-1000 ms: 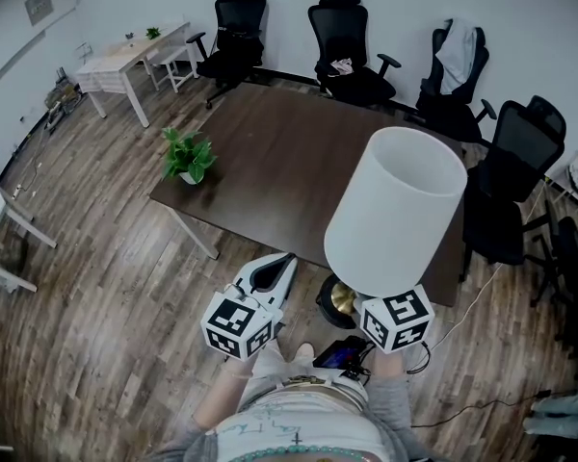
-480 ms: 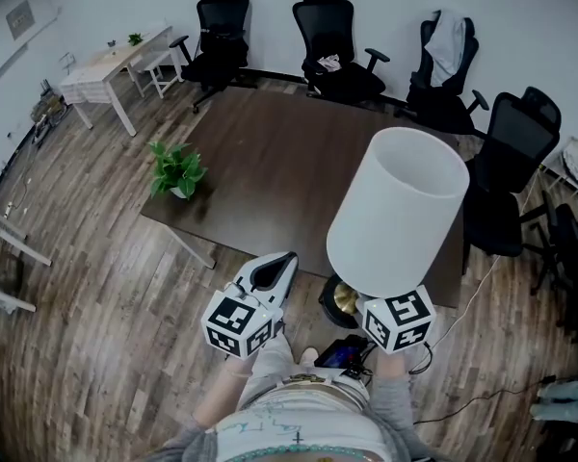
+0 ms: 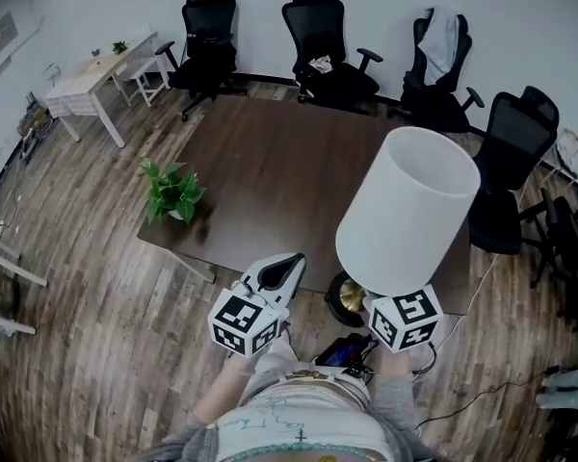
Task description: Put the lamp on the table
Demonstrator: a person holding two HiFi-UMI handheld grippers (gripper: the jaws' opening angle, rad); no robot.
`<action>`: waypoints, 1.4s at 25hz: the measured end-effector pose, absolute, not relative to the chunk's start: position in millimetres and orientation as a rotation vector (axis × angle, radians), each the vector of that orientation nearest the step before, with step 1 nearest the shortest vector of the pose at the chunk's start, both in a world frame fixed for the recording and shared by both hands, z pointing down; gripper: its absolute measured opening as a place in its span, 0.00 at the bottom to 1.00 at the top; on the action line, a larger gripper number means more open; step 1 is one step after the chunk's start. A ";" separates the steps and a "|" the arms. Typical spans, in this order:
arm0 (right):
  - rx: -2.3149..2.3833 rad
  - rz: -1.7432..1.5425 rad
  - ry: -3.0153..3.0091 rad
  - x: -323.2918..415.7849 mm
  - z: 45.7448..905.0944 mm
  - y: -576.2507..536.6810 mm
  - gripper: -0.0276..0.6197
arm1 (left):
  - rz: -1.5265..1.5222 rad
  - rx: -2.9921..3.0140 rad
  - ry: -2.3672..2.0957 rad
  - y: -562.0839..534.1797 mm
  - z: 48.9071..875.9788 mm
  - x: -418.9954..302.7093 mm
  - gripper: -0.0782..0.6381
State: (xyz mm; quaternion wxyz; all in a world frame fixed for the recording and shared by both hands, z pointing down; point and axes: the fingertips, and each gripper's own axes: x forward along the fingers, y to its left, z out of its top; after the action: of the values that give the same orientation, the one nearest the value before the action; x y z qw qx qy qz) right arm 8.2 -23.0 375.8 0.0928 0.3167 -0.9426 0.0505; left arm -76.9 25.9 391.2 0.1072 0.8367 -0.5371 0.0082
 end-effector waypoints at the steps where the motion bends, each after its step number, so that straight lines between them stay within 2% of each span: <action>1: 0.954 0.146 -2.795 4.0 375.3 -27.8 0.07 | 0.025 2.466 -1.577 21.3 391.6 -83.2 0.13; 16: 1.101 0.153 -2.734 -45.7 385.3 -73.5 0.07 | 0.013 2.486 -1.494 -22.3 406.7 -157.3 0.12; 35: 1.065 0.182 -2.743 -35.3 383.6 -154.9 0.07 | 0.035 2.443 -1.508 -96.6 404.8 -146.7 0.13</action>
State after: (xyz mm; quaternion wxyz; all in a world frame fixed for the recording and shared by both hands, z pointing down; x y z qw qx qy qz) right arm -35.3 -154.9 383.6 0.0964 0.3596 -0.9261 0.0613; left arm -146.7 -96.6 404.8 0.1348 0.8431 -0.5205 0.0120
